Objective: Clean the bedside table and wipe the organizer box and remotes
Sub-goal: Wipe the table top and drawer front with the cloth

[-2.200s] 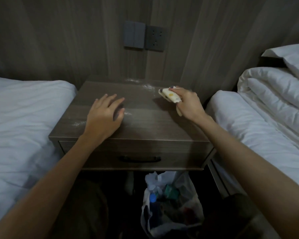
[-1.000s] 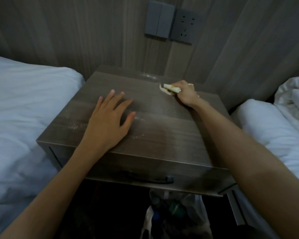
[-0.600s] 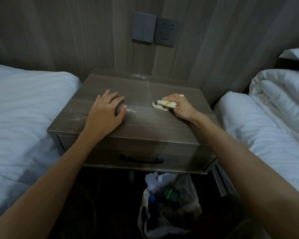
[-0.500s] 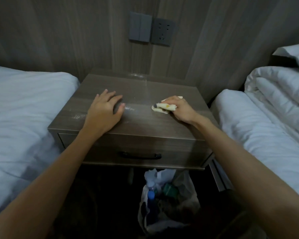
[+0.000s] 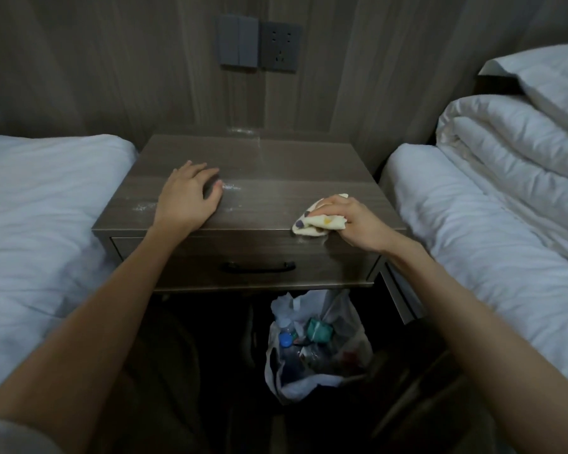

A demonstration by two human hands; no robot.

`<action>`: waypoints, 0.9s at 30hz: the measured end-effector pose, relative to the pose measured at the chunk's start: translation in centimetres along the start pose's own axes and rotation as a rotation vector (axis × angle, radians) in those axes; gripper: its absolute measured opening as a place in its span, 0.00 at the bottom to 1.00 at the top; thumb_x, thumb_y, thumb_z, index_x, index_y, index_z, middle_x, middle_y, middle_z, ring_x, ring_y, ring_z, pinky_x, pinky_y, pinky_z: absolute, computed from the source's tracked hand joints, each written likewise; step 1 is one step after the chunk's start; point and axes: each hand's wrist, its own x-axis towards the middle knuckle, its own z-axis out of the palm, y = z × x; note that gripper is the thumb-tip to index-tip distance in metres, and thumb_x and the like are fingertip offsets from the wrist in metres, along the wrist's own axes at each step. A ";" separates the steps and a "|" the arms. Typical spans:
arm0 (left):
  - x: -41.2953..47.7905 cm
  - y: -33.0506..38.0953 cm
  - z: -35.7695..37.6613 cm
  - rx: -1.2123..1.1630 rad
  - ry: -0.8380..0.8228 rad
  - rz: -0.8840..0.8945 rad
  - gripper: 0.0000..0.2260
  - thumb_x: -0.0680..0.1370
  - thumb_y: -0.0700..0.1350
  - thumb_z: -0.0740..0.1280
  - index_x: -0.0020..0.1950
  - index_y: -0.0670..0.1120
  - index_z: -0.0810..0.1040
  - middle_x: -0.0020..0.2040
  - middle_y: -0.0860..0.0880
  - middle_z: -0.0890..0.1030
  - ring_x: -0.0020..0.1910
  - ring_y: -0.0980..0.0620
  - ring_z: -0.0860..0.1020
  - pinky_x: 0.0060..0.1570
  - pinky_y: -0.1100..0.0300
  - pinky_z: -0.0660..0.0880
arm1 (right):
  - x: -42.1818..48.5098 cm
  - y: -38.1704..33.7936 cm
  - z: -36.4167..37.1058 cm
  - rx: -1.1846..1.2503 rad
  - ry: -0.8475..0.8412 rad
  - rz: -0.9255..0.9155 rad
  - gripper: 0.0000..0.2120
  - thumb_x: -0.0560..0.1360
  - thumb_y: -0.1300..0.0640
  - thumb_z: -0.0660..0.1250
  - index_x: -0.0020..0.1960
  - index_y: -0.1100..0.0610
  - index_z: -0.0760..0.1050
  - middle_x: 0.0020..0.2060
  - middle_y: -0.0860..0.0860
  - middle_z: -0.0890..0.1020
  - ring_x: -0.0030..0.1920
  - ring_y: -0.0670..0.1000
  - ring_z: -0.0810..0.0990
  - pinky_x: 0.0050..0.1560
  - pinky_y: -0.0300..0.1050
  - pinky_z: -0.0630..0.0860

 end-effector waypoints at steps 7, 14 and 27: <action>0.0 0.1 -0.3 0.007 0.027 0.045 0.19 0.82 0.52 0.58 0.69 0.47 0.73 0.70 0.46 0.73 0.73 0.45 0.65 0.72 0.47 0.61 | -2.3 -2.8 -1.3 -0.002 -0.073 -0.003 0.20 0.69 0.67 0.62 0.55 0.53 0.83 0.52 0.53 0.82 0.56 0.53 0.79 0.60 0.55 0.72; -0.6 1.2 -1.1 -0.109 0.074 0.148 0.18 0.81 0.49 0.61 0.72 0.49 0.71 0.71 0.48 0.72 0.73 0.48 0.65 0.72 0.52 0.59 | -4.4 -5.7 -2.2 0.046 0.085 0.096 0.26 0.67 0.75 0.61 0.58 0.55 0.81 0.49 0.47 0.79 0.53 0.46 0.76 0.56 0.35 0.68; -13.6 6.9 3.8 -0.353 -0.078 0.205 0.14 0.77 0.50 0.66 0.62 0.53 0.76 0.57 0.53 0.77 0.56 0.55 0.76 0.55 0.59 0.75 | -10.5 -3.9 2.7 0.087 -0.117 0.393 0.18 0.75 0.68 0.62 0.59 0.54 0.80 0.50 0.48 0.81 0.51 0.47 0.78 0.44 0.31 0.68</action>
